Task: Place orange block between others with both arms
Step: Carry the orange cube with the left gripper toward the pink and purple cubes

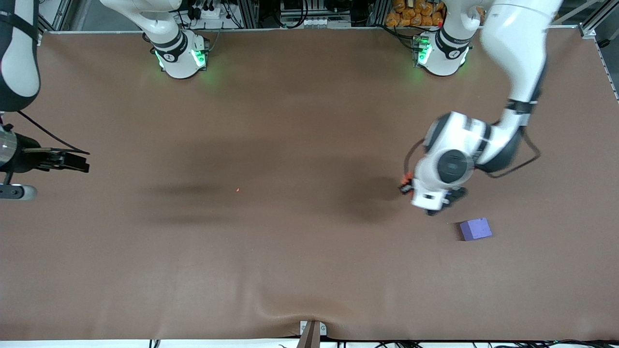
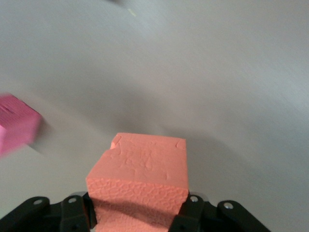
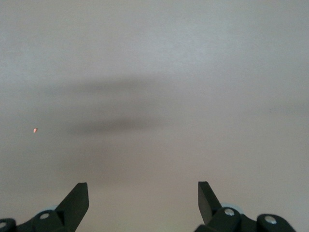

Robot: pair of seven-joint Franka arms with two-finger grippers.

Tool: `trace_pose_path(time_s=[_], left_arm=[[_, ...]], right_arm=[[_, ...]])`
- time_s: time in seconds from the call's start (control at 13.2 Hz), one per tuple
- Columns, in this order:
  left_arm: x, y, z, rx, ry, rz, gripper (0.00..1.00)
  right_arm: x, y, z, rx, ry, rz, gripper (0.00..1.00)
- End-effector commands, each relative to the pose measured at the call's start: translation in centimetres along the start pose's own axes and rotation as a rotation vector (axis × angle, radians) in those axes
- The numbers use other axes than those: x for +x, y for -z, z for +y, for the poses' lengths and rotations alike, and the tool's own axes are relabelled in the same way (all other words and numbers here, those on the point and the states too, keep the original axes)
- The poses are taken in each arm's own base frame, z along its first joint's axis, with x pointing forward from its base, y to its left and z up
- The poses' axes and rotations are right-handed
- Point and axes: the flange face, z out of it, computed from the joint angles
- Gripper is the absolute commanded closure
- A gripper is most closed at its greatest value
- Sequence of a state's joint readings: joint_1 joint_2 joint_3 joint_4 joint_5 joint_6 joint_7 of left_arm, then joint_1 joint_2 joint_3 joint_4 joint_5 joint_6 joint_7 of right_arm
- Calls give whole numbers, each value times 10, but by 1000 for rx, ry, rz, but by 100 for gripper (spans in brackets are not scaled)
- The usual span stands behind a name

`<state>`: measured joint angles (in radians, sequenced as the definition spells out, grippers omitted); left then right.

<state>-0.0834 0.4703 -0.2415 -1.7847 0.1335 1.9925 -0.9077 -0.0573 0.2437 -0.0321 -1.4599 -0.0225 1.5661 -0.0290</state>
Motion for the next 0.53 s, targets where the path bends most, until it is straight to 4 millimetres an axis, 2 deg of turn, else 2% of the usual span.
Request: trace_pose_path(time_s=[0.0,0.15,0.45], left_arm=[[25,-1,-37,51,-62,6,100],[37,-8,-53,78,-115,6,100],[70,-15,-87,101,-270,27,100]], right_arm=[[-8,7,17,-1,-18,8,0],[-11,11,27,-2,-7,10,0],[-13,21,28,-6,-8,30,0]])
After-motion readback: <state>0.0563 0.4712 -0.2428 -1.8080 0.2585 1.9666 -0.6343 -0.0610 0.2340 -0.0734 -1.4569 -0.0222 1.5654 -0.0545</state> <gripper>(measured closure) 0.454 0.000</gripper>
